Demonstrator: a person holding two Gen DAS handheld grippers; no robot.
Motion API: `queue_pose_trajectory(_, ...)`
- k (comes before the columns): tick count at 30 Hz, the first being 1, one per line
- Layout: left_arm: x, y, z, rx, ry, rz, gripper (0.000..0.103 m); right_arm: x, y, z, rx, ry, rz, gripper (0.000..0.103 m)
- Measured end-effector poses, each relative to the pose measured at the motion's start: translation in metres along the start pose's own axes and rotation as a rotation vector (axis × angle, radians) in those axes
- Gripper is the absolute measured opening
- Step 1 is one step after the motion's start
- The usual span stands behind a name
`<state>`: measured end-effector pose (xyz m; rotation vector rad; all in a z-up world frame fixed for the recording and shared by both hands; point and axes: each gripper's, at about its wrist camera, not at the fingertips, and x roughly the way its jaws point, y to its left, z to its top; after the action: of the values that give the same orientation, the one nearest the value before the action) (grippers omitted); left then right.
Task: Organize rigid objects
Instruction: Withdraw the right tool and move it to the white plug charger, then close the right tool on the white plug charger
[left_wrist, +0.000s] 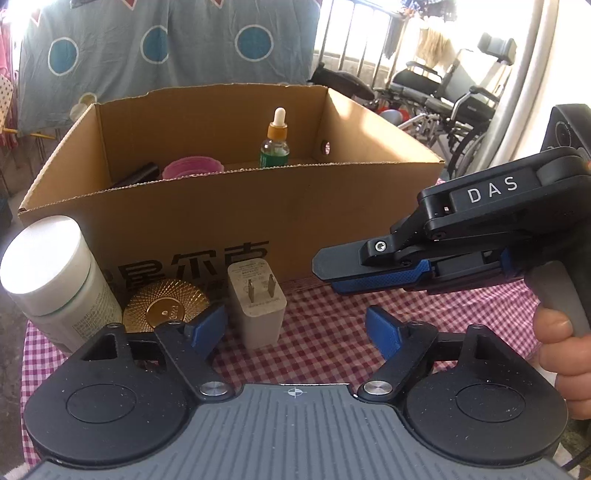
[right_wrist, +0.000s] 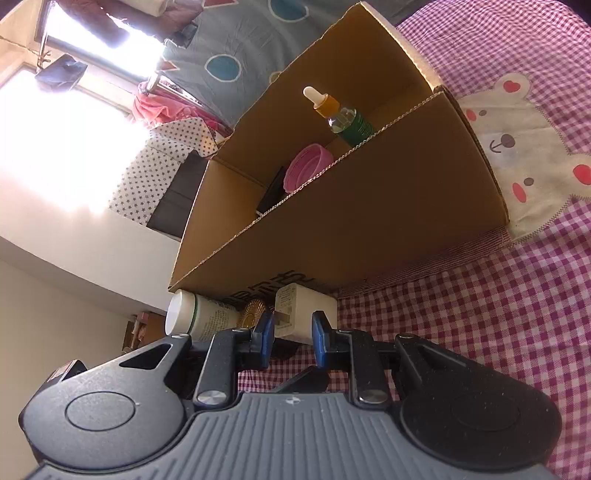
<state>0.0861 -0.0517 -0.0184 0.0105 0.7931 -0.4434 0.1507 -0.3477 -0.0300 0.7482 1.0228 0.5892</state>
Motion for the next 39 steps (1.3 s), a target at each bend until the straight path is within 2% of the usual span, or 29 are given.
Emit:
queue_pose_trajectory(3,0.007,0.005,0.000,-0.014,0.023,-0.001,0.072,0.016,-0.004,0.006,0.010,0.017,0.003,0.024)
queue_pose_trajectory(11,0.009,0.004,0.003,0.006,0.021,0.014,0.065,0.045,-0.008,0.016,0.021,0.064,0.017,0.024)
queue_pose_trajectory(17,0.009,0.005,0.004,-0.007,0.019,0.016,0.060,0.048,-0.010,0.014,0.041,0.060,0.019,0.025)
queue_pose_trajectory(27,0.013,-0.019,0.004,-0.012,0.039,-0.081,0.056,0.008,-0.026,-0.002,0.096,-0.008,-0.024,0.025)
queue_pose_trajectory(39,0.015,-0.060,-0.006,0.045,0.062,-0.207,0.056,-0.049,-0.057,-0.035,0.194,-0.084,-0.042,0.025)
